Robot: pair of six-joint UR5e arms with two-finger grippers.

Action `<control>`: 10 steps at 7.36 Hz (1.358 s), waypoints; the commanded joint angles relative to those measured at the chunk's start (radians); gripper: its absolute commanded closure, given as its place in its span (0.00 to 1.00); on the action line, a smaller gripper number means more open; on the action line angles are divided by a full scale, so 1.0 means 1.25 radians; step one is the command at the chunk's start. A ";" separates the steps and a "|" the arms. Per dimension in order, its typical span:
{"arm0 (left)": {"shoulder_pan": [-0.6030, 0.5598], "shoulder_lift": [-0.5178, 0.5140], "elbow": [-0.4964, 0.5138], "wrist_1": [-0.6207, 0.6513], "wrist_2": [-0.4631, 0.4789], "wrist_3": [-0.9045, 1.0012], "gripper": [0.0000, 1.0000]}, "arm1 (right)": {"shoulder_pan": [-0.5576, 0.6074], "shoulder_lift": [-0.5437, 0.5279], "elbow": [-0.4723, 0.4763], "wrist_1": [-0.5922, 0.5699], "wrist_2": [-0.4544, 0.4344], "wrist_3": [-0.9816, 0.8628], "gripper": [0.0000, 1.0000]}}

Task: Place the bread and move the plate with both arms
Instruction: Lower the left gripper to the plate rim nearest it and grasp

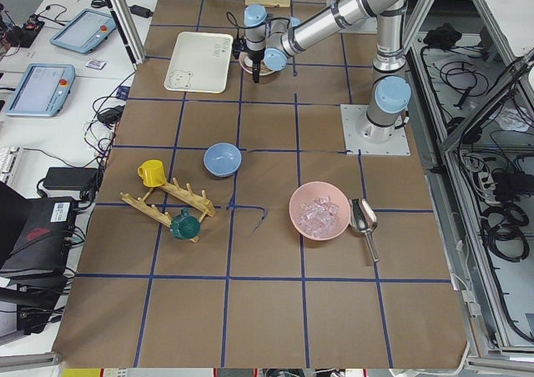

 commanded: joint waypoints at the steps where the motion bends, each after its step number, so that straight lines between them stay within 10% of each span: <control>1: -0.009 -0.017 0.000 0.006 -0.001 -0.003 0.48 | 0.000 0.000 0.002 -0.021 -0.002 0.002 0.00; 2: -0.009 -0.018 0.000 0.006 -0.002 -0.003 0.86 | 0.000 0.000 0.004 -0.023 0.001 0.002 0.00; 3: -0.009 -0.017 0.000 0.009 -0.003 -0.005 1.00 | 0.001 0.000 0.005 -0.043 0.001 0.003 0.00; 10: -0.004 0.005 0.013 0.012 -0.086 -0.003 1.00 | 0.001 -0.025 0.058 -0.115 -0.002 0.005 0.00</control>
